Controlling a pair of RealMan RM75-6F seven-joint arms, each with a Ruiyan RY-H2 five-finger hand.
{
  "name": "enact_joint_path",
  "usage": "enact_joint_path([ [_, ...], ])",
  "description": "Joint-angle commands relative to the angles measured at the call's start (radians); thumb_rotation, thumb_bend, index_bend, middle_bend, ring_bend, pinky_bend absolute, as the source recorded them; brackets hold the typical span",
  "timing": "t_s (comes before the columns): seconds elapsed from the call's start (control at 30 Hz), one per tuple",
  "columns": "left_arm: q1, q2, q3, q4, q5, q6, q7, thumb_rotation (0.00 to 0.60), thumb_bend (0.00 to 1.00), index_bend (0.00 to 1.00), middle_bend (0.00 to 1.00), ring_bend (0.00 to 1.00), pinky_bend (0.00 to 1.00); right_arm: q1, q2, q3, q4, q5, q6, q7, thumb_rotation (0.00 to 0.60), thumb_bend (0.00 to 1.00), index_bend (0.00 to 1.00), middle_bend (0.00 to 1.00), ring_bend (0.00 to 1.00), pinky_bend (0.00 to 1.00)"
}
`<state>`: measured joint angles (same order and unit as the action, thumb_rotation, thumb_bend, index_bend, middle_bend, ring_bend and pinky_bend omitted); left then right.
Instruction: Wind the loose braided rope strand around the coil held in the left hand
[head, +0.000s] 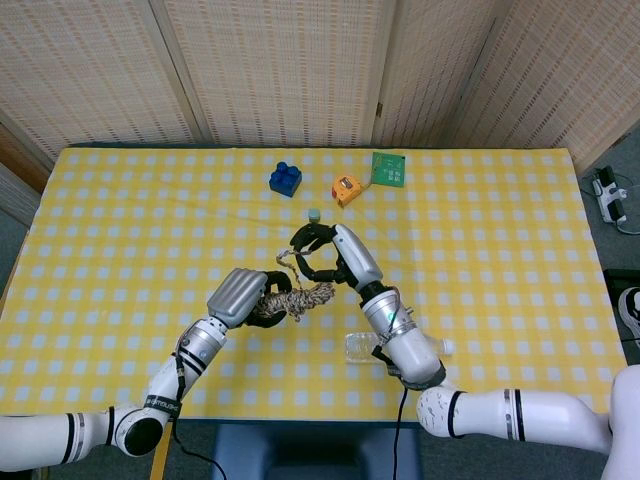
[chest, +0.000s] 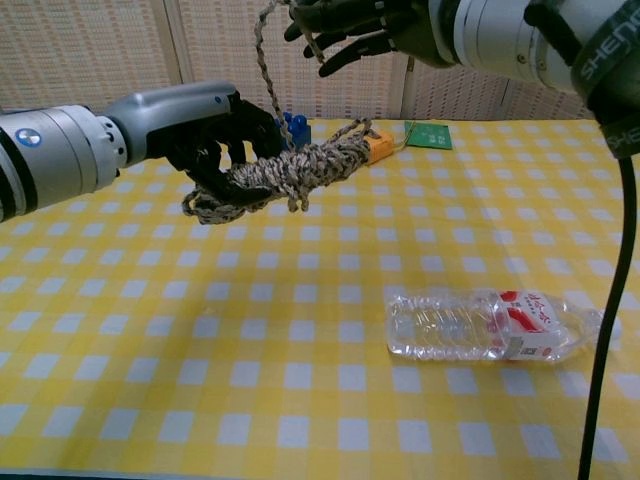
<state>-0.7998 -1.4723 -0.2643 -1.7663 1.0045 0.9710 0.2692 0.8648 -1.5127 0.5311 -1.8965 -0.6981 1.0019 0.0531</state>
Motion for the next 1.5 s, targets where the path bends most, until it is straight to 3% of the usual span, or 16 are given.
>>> enact_joint_path([
  [0.03,-0.018,-0.03,-0.022,0.014,-0.11,0.032,0.046,0.6,0.59,0.69,0.7,0.68,0.71,-0.008,0.004,-0.019,-0.027,-0.031,0.002,0.008,0.6,0.62,0.62,0.43,0.37,0.36],
  [0.43,-0.015,-0.045,-0.126,0.019,-0.332,0.047,-0.069,0.6,0.59,0.7,0.7,0.69,0.75,-0.048,-0.008,-0.123,-0.101,-0.198,0.016,0.024,0.6,0.64,0.62,0.43,0.37,0.36],
  [0.77,0.048,0.04,-0.237,-0.038,-0.413,-0.101,-0.353,0.6,0.6,0.7,0.7,0.69,0.75,-0.048,-0.033,-0.189,-0.054,-0.226,-0.003,0.001,0.6,0.64,0.62,0.43,0.37,0.36],
  [1.2,0.161,0.144,-0.323,-0.095,-0.252,-0.221,-0.658,0.6,0.61,0.7,0.7,0.69,0.75,-0.096,-0.013,-0.21,0.049,-0.209,-0.049,0.092,0.6,0.64,0.62,0.43,0.37,0.36],
  [1.5,0.197,0.181,-0.336,-0.117,-0.13,-0.253,-0.783,0.6,0.61,0.7,0.7,0.69,0.75,-0.099,-0.009,-0.194,0.097,-0.185,-0.07,0.108,0.6,0.64,0.62,0.43,0.37,0.36],
])
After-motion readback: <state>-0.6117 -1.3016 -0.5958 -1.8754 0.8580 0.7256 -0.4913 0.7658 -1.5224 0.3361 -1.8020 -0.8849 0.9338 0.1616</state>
